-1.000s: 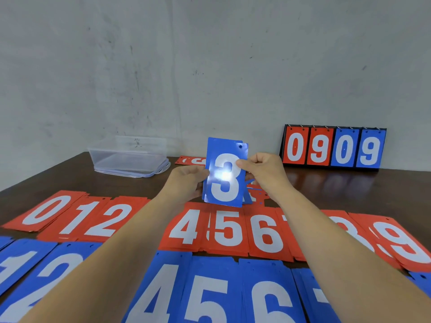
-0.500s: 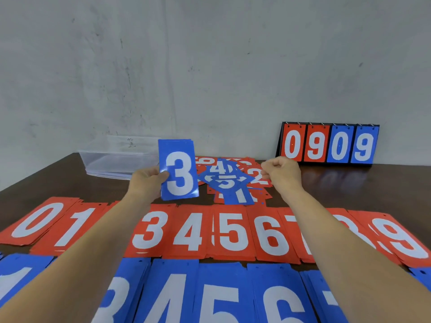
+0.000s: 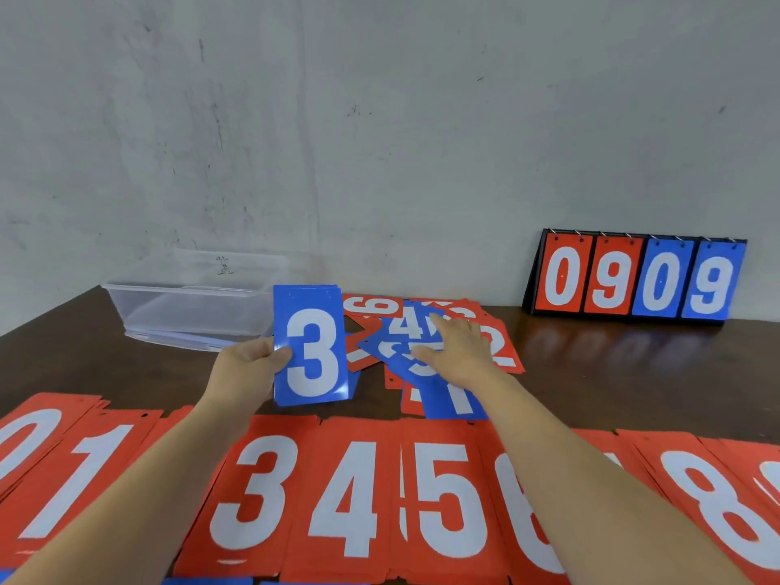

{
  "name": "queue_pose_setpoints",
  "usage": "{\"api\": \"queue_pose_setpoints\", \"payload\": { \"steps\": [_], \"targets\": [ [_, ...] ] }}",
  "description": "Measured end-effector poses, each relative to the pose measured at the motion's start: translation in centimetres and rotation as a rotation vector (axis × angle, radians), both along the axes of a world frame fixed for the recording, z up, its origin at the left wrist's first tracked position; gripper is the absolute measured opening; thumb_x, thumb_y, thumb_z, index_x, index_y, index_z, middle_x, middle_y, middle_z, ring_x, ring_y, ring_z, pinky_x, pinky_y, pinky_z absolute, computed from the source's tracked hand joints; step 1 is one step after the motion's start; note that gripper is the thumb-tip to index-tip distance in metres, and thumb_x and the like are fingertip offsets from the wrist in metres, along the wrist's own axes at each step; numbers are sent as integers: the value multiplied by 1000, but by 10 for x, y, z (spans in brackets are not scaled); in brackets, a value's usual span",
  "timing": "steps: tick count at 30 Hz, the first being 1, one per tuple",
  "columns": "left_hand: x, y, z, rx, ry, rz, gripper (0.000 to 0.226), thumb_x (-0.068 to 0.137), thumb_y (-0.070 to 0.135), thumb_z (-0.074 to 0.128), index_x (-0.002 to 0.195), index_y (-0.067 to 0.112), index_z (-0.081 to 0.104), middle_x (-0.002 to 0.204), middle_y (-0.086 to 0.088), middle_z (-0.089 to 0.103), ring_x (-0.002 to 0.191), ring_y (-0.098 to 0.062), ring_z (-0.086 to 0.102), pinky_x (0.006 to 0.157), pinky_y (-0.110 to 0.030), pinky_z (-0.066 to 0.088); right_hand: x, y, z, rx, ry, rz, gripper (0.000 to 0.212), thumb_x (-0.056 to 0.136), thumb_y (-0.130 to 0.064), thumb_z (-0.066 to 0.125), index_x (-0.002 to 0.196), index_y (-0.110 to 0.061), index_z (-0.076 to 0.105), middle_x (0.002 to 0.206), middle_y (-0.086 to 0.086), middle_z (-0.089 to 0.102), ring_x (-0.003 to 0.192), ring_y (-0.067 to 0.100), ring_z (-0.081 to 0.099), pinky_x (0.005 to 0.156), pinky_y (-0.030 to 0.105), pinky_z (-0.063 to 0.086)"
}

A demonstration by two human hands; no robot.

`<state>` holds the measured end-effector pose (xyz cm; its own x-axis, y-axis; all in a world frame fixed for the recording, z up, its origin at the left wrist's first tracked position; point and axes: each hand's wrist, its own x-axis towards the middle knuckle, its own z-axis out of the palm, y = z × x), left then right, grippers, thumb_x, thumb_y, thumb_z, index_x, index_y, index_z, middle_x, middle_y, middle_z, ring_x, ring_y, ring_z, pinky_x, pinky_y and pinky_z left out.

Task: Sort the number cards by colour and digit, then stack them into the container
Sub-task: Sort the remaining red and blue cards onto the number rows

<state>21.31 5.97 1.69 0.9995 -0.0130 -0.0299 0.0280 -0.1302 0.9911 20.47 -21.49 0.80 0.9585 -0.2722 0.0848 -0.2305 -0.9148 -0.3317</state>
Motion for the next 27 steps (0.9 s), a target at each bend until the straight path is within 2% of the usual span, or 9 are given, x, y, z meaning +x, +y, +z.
{"api": "queue_pose_setpoints", "payload": {
  "steps": [4, 7, 12, 16, 19, 21, 23, 25, 27],
  "targets": [
    [12, 1, -8, -3, 15, -5, 10, 92, 20, 64, 95, 11, 68, 95, -9, 75, 91, -28, 71, 86, -50, 56, 23, 5, -8, -192, 212, 73, 77, 92, -70, 29, 154, -32, 7, 160, 10, 9, 146, 32, 6, 115, 51, 13],
    [17, 1, -11, -17, 20, -14, 10, 92, 18, 64, 97, 12, 69, 96, -8, 75, 92, -29, 71, 86, -50, 56, 22, 1, -9, -237, 245, 96, 76, 92, -71, 29, 154, -29, 18, 160, 10, 11, 147, 30, 6, 117, 49, 12],
    [20, -3, -11, -39, 35, -8, 11, 93, 16, 63, 98, 10, 70, 95, -9, 75, 92, -30, 71, 88, -51, 55, -3, -9, -3, -170, 119, 141, 58, 97, -53, 42, 146, -21, 42, 156, 9, 26, 143, 24, 25, 112, 38, 29],
    [19, -9, -7, -42, 46, -13, 15, 92, 18, 64, 103, 9, 69, 98, -9, 74, 93, -30, 71, 89, -51, 55, -29, -26, -2, -163, 79, 176, 44, 100, -45, 43, 132, -20, 58, 127, 3, 52, 114, 19, 50, 86, 29, 45],
    [15, -15, -4, -42, 43, -24, 15, 92, 20, 64, 102, 10, 68, 100, -10, 74, 94, -30, 70, 89, -52, 55, -46, -41, -3, -153, 35, 155, 33, 100, -40, 44, 106, -20, 70, 100, -1, 56, 89, 14, 54, 62, 21, 37],
    [13, -17, -4, -35, 42, -27, 12, 92, 20, 64, 99, 11, 68, 100, -10, 73, 95, -30, 70, 89, -52, 55, -51, -48, -2, -119, -29, 56, 32, 98, -39, 49, 89, -17, 70, 89, 0, 61, 83, 17, 58, 60, 21, 41],
    [11, -21, -4, -26, 42, -30, 10, 92, 20, 64, 97, 12, 67, 100, -10, 73, 95, -30, 70, 89, -52, 54, -50, -46, -2, -51, -74, -65, 33, 95, -44, 54, 104, -16, 68, 104, 3, 65, 94, 21, 62, 71, 23, 46],
    [8, -25, -4, -29, 46, -33, 8, 92, 19, 64, 96, 13, 67, 100, -10, 73, 94, -30, 70, 89, -52, 54, -43, -38, -3, 3, -30, -160, 61, 88, -57, 57, 131, -14, 53, 127, 6, 58, 114, 23, 56, 81, 27, 45],
    [6, -28, -4, -22, 44, -39, 9, 93, 19, 64, 97, 11, 66, 100, -11, 73, 94, -30, 70, 89, -51, 55, -33, -33, -9, 13, 9, -179, 85, 81, -66, 60, 143, -13, 37, 143, 6, 46, 129, 26, 44, 97, 36, 42]
  ]
}}
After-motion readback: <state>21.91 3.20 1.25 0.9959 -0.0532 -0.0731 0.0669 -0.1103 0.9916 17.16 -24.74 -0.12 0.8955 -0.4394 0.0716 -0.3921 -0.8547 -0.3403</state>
